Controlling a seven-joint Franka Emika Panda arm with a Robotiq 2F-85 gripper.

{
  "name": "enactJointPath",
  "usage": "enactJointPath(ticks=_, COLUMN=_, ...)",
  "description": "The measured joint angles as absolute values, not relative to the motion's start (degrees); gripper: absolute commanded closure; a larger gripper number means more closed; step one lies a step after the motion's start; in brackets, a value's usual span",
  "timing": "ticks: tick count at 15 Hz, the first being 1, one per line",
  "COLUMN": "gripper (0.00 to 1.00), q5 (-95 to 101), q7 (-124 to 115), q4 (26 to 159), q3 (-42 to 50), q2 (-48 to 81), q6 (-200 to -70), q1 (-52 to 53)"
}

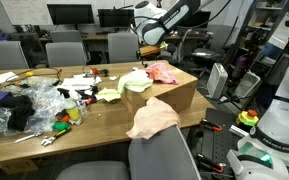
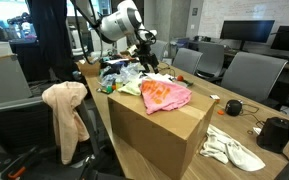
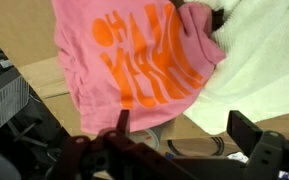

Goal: Pick up the clothes on the box and put them on the box.

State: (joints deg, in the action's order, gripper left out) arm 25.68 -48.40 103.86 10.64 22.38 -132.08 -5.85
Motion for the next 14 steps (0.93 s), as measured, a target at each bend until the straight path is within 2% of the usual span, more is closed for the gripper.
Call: enactJointPath(ticks=14, gripper=0.0, q5=14.46, q7=-42.59, q4=96.9, q3=11.37, q2=33.13, q6=-135.58, q1=-6.08)
